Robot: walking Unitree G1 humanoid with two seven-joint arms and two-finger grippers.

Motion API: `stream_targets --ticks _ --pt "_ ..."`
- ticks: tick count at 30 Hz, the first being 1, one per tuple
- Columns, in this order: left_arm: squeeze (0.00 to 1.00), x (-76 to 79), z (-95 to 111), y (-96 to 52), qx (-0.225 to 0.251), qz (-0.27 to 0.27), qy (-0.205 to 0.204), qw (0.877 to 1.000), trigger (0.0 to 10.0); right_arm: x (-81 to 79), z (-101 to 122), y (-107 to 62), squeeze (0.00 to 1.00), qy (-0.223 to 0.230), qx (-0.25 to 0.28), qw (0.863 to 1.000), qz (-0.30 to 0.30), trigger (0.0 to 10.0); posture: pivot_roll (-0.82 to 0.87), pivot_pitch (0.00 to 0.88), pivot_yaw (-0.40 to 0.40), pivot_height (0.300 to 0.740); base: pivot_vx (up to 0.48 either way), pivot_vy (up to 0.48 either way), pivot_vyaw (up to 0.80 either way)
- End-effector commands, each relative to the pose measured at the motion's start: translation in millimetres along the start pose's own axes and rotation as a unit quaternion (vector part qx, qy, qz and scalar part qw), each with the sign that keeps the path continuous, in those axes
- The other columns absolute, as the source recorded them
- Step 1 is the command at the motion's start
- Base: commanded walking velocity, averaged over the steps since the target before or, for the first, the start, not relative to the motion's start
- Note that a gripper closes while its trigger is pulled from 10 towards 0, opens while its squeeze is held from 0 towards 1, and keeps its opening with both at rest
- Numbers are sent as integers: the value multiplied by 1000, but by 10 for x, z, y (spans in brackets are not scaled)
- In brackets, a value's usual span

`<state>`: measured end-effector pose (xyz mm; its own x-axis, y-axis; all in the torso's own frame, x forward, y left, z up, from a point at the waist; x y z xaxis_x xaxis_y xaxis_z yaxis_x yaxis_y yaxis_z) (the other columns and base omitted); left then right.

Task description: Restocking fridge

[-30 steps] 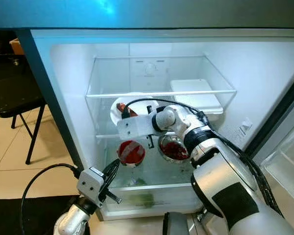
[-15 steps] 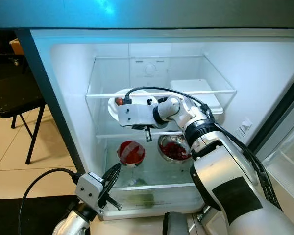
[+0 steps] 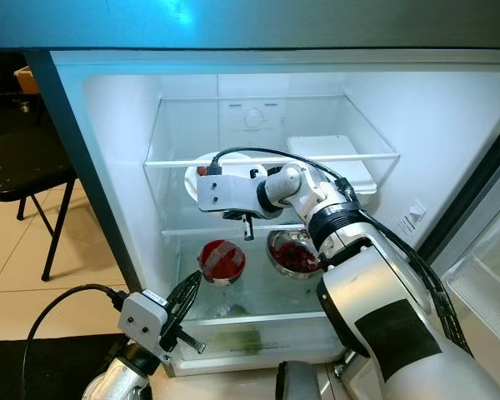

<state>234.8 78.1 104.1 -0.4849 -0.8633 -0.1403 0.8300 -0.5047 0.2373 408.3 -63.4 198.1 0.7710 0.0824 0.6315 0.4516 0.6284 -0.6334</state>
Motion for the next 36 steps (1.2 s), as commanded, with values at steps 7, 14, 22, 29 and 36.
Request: stream_targets --ticks 7,14,22,29,36 --pt "0 -5 109 -64 -3 -2 5 1000 10000 0 -6 22 0 5 -3 1000 -10 10000 48 48 -67 516 0 0 0" --pt "0 -79 273 -105 2 11 10 1000 10000 -19 -38 36 0 3 -14 1000 -10 10000 66 101 -72 516 0 0 0" --pt "0 -32 353 -132 1 15 1 1000 10000 -4 -101 24 0 -2 -37 999 -22 10000 64 132 -74 516 0 0 0" --pt "0 -11 398 -144 -5 14 -5 1000 10000 18 -142 10 0 5 -48 998 -36 10000 66 144 -72 516 0 0 0" --pt "0 2 444 -156 -11 15 -9 1000 10000 131 -167 -49 0 5 -68 995 -72 10000 65 152 -73 516 0 0 0"
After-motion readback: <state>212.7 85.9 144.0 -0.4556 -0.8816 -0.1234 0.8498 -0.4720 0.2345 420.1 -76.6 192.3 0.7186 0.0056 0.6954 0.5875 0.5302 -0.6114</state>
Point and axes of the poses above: a point about 5 cm out from each wrist's last joint towards the gripper, its own y axis pointing out of the wrist towards the gripper, its own z axis along the axis of the wrist's last joint, x = y × z, the point moved 3 cm from there along y, pointing out of the wrist towards the gripper, and after that the axes turned 2 degrees about -y, right-handed, at the moved point
